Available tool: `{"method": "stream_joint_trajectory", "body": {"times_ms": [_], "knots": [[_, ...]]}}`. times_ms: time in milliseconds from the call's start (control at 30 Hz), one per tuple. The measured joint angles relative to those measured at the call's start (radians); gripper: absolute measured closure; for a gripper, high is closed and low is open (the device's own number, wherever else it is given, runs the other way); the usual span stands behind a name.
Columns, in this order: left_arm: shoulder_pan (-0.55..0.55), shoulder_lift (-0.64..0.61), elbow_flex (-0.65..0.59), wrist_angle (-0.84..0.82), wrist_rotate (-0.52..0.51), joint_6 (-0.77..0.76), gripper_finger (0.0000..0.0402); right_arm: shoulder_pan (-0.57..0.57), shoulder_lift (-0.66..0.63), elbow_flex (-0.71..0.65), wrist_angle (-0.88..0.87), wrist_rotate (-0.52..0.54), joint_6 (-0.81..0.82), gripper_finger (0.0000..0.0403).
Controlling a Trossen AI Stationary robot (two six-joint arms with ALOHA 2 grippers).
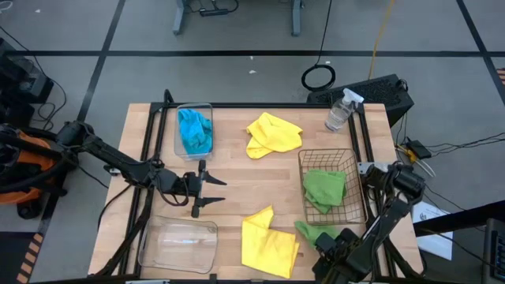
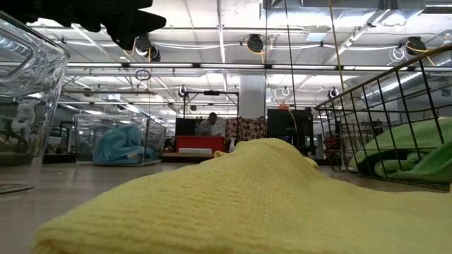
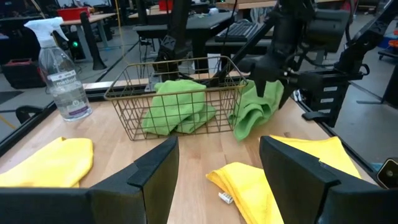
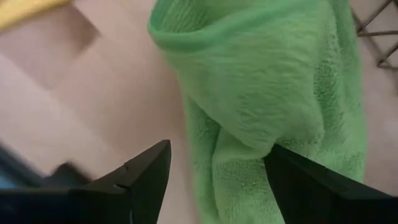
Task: Sort microfiber towel by color & place in baskets
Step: Put the green microfiber cloth into the wire basket
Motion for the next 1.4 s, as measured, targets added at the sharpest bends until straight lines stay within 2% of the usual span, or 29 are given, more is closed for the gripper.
{"method": "stream_joint_trajectory", "body": {"times_ms": [167, 333, 467, 600, 767, 933, 1167, 1400], "knots": [[0.0, 0.0, 0.0, -0.001, 0.0, 0.001, 0.0172, 0.013, 0.035, 0.0, -0.064, 0.003, -0.054, 0.0126], [0.0, 0.0, 0.0, -0.003, 0.0, 0.001, 0.0172, 0.016, 0.037, 0.0, -0.065, 0.0, -0.051, 0.009], [0.0, 0.0, 0.0, -0.003, 0.0, 0.0, 0.0172, 0.016, 0.037, 0.001, -0.039, -0.002, -0.05, 0.0079], [0.0, 0.0, 0.0, -0.003, 0.0, 0.0, 0.0172, 0.019, 0.037, 0.047, -0.061, -0.004, -0.085, 0.0078], [0.0, 0.0, 0.0, -0.002, 0.0, 0.0, 0.0172, 0.029, 0.037, 0.16, -0.247, 0.014, -0.127, 0.0078], [0.0, 0.0, 0.0, -0.002, 0.0, 0.002, 0.0172, 0.062, 0.043, 0.166, -0.329, 0.068, -0.124, 0.0078], [0.0, 0.0, 0.0, -0.019, 0.0, 0.005, 0.0172, 0.099, 0.047, 0.077, -0.226, 0.075, -0.098, 0.008], [0.0, 0.0, 0.0, -0.018, 0.0, 0.006, 0.0172, 0.117, 0.047, -0.02, -0.12, 0.073, -0.047, 0.0104]]}}
